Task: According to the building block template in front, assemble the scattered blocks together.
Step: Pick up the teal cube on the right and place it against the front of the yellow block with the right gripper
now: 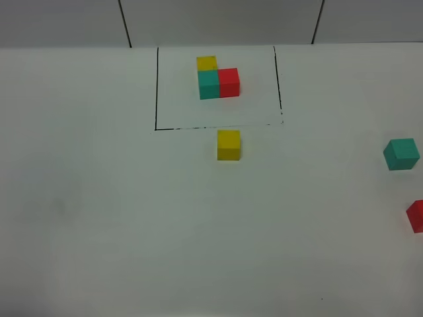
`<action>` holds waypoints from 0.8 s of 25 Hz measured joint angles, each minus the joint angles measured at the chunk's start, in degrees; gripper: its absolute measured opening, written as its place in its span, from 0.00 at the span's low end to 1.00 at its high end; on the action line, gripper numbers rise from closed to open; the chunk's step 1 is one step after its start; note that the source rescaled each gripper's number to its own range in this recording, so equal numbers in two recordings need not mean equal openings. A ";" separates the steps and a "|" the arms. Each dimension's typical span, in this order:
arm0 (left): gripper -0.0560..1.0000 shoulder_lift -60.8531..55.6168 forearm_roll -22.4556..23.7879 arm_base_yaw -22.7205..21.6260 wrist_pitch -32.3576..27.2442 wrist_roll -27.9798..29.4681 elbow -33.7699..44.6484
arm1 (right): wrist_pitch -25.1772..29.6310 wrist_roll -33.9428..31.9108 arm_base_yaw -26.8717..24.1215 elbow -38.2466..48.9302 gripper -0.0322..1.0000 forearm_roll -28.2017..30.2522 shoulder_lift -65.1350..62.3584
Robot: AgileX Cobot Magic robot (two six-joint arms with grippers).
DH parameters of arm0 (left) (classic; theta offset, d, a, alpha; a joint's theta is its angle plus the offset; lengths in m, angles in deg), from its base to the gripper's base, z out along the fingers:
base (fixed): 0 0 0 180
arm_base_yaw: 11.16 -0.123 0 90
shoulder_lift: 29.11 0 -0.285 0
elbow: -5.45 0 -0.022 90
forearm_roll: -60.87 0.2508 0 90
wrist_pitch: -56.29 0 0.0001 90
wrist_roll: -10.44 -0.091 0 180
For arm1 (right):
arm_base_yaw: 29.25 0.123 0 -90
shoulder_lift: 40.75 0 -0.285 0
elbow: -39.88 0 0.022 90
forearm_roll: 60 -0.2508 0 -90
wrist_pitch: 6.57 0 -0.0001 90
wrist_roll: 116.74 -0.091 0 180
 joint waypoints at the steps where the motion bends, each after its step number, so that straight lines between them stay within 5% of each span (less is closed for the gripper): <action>1: 0.64 0.00 0.00 0.00 0.00 0.00 0.00 | 0.00 0.00 0.00 0.00 0.77 0.00 0.00; 20: 0.63 0.00 0.11 0.00 0.00 0.00 0.00 | 0.00 0.00 0.00 0.00 0.77 0.00 0.00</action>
